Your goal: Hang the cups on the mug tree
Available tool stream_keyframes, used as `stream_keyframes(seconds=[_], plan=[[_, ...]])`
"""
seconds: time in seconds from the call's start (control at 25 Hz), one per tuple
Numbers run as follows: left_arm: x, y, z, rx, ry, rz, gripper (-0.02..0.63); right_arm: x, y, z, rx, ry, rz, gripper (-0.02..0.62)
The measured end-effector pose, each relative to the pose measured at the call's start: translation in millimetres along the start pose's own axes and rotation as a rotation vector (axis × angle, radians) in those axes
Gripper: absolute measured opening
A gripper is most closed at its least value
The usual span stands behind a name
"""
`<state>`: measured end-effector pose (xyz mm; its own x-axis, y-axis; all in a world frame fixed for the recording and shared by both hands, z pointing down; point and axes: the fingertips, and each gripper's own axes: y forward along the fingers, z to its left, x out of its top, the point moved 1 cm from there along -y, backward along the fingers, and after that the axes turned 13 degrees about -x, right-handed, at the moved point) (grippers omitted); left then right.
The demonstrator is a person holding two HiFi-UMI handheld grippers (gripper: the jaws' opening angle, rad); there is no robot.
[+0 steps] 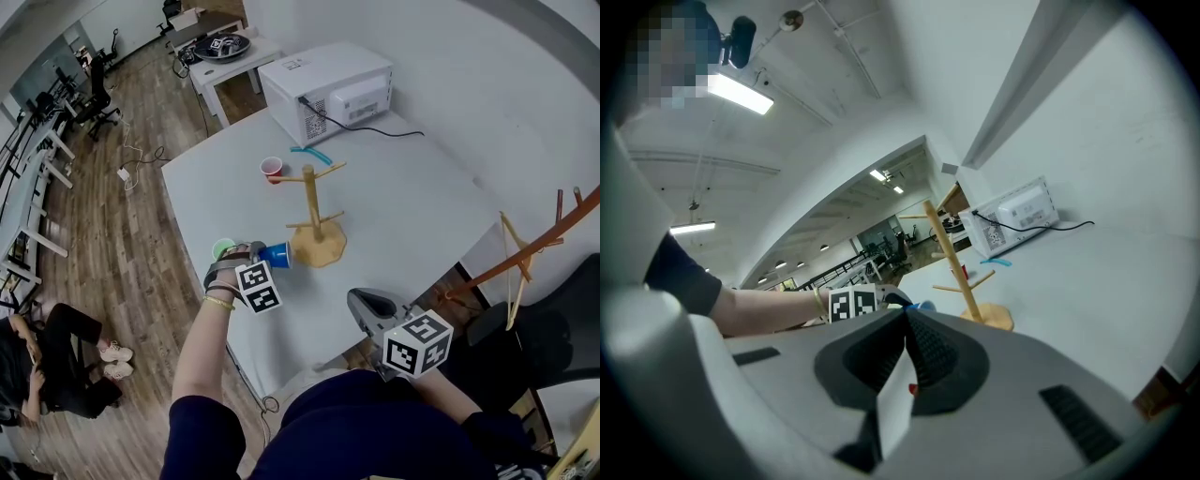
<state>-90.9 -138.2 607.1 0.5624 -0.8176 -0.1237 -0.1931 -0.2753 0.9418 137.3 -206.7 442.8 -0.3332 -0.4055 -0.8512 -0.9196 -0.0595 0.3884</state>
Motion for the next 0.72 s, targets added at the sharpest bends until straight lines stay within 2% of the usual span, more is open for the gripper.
stream_keyframes(seconds=[0.24,0.72], plan=[[-9,-7,23,0.031,-0.026,0.024,0.242,0,0,0,-0.004,-0.002,0.000,0.029],[10,-17,57,0.089,0.018,0.035,0.242,-1,-3,-6,-0.025,0.008,-0.003,0.029]])
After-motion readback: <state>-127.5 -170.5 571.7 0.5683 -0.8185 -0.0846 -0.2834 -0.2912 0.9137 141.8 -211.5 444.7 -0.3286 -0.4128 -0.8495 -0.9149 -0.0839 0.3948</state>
